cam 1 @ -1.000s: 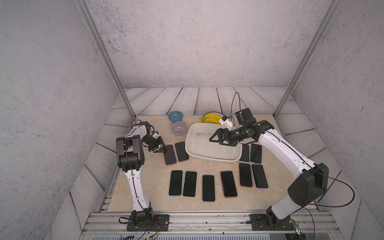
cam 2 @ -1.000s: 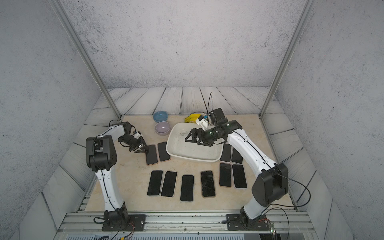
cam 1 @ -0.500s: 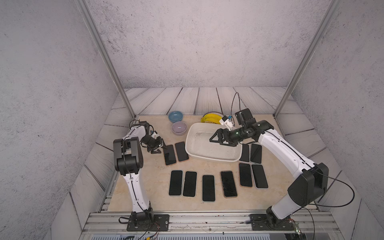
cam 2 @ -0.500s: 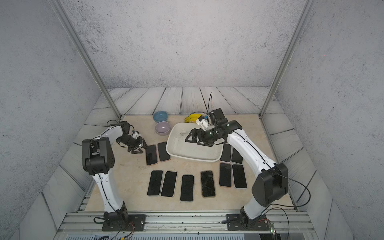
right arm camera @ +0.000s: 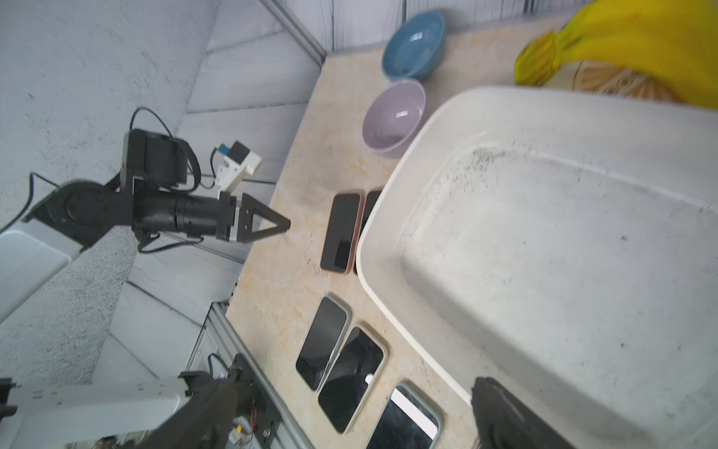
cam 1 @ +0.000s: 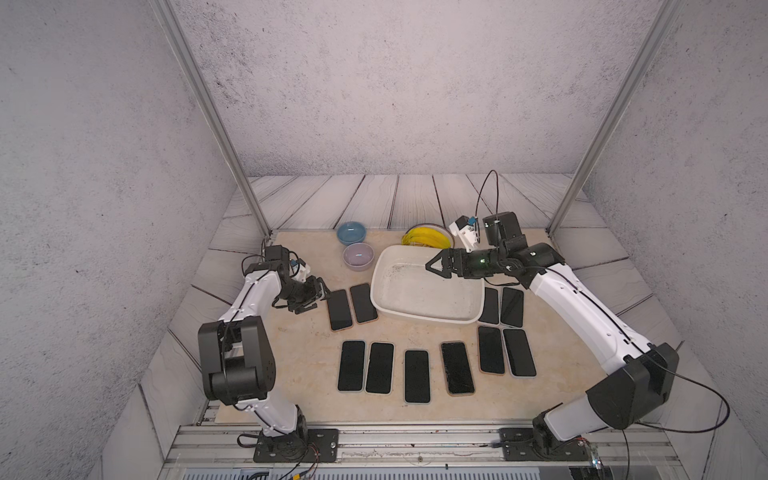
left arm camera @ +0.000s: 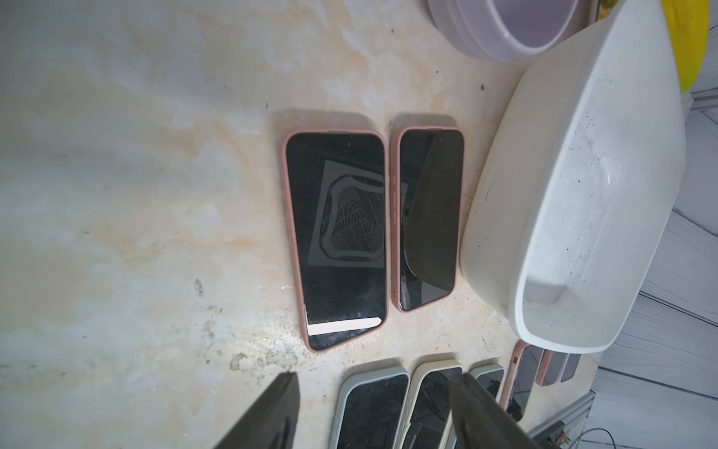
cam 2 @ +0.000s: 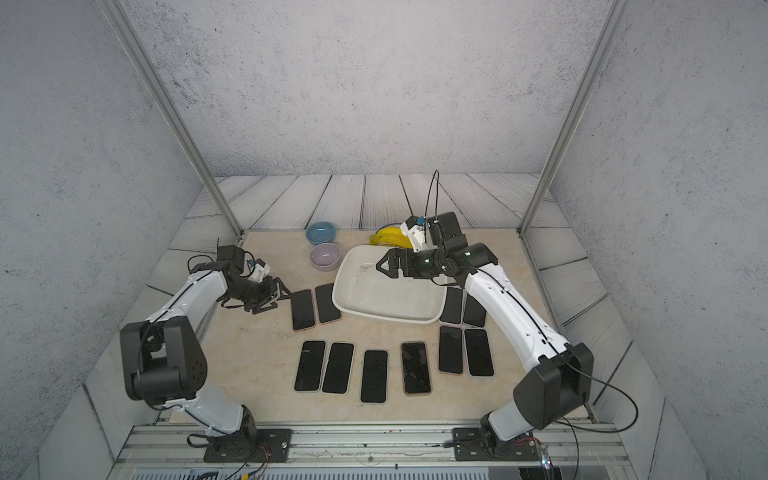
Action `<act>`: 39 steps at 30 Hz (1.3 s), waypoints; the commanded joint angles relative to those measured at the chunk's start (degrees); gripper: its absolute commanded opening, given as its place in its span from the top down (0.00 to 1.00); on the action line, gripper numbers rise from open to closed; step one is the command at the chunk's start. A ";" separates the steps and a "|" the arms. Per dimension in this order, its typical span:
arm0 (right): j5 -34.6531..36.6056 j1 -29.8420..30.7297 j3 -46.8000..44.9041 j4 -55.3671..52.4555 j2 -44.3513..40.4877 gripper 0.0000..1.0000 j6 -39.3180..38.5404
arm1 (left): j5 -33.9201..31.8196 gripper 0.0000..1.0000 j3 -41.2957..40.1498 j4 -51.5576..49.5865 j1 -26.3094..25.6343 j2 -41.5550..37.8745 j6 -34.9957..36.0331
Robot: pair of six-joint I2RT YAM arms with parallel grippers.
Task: Take the phone out of the storage box
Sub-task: Reset both arms
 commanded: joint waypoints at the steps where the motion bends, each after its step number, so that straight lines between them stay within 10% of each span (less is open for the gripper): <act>1: 8.70 -0.23 -6.61 13.86 -5.43 0.00 1.31 | -2.86 0.30 -2.54 2.73 -0.23 -6.26 -0.47; 4: 18.31 -0.27 -15.24 25.15 -10.19 0.00 4.18 | -2.58 0.01 -5.63 5.13 -0.47 -11.64 -0.78; 14: 36.02 -0.65 -29.18 35.48 -17.89 0.00 -2.28 | -13.43 0.02 -8.82 6.21 -2.19 -21.40 -5.25; 28: 39.85 -0.93 -34.89 33.23 -19.02 0.00 -6.40 | -30.33 0.02 -27.33 34.85 -3.26 -26.18 -17.14; 39: 46.32 -5.86 -47.98 39.04 -24.29 0.00 -7.12 | -40.82 0.02 -27.16 40.35 -6.24 -23.10 -4.84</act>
